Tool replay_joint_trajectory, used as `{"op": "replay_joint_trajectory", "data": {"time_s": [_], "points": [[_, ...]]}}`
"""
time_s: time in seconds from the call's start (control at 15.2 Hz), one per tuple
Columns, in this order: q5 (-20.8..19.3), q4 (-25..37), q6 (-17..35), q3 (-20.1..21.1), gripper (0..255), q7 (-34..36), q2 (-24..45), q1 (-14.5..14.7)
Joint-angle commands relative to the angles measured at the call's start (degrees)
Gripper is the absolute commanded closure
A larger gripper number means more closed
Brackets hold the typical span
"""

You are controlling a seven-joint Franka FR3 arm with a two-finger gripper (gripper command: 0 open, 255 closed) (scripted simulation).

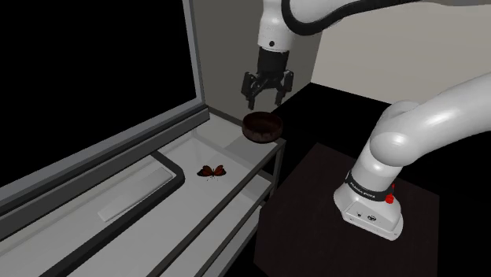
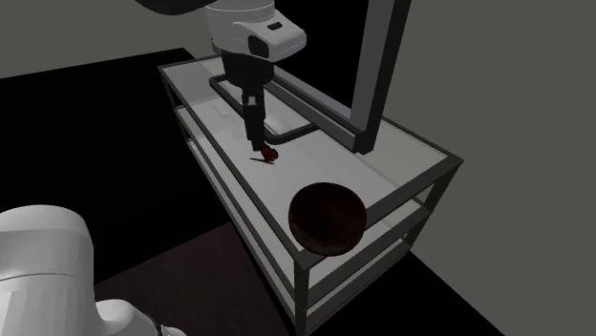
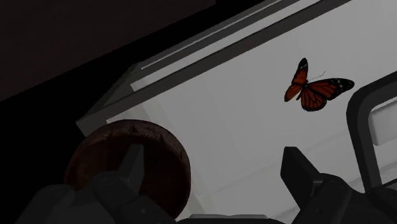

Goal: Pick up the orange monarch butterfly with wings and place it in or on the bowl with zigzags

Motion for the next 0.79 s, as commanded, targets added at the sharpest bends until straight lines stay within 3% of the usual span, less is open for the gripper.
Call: {"op": "replay_joint_trajectory", "data": {"time_s": [0.0,0.4,0.73], "points": [[1.19,-0.47,3.45,3.26,0,4.2,2.51,-0.16],[1.93,0.49,13.9,13.04,0,16.68,13.03,-2.38],[-2.79,3.79,22.34,21.61,0,29.56,24.94,-6.44]]}}
